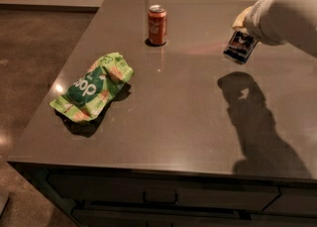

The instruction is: Place pepsi can upright

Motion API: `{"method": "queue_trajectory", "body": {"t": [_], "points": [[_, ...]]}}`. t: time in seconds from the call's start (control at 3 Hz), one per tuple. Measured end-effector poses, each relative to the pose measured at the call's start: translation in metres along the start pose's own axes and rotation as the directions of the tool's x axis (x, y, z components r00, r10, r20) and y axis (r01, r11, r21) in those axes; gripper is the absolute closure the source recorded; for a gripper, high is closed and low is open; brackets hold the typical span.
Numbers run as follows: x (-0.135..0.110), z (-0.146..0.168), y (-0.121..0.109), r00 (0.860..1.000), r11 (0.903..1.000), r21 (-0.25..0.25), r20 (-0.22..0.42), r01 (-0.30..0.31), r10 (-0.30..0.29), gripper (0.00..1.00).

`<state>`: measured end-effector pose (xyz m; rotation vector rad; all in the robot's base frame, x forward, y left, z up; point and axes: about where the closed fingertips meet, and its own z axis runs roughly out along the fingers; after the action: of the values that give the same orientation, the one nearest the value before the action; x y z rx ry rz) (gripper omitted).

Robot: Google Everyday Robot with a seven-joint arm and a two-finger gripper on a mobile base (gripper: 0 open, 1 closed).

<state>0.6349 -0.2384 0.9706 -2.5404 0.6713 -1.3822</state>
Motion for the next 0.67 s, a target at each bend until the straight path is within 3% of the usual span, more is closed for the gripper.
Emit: {"method": "queue_trajectory", "body": {"t": [0.33, 0.67], "points": [[-0.004, 0.001, -0.003, 0.995, 0.996, 0.055, -0.069, 0.071, -0.067, 1.0], [-0.016, 0.002, -0.004, 0.988, 0.9851, 0.121, -0.109, 0.122, -0.109, 1.0]]}}
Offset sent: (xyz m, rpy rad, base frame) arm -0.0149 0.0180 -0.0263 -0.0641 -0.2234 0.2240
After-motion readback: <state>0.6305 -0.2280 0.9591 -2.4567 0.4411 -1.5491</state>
